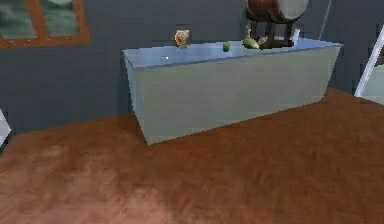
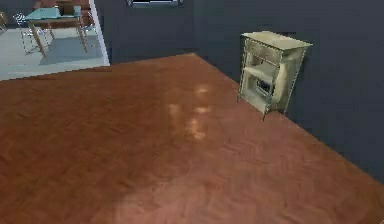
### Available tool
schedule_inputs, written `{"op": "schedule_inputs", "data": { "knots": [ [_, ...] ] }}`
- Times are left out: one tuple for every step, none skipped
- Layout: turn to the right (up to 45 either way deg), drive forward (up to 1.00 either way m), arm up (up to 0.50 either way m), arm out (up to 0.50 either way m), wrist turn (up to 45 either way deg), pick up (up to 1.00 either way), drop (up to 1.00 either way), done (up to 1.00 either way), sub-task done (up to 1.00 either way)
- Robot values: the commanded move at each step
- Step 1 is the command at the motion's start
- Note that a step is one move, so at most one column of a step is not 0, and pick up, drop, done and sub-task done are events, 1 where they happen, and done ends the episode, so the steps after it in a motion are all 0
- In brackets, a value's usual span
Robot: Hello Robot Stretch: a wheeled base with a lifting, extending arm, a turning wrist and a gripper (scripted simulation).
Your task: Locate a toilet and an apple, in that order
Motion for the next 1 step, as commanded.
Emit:
{"op": "schedule_inputs", "data": {
  "knots": [
    [0.0,1.0,0.0,0.0,0.0,0.0,0.0,0.0,0.0]
  ]
}}
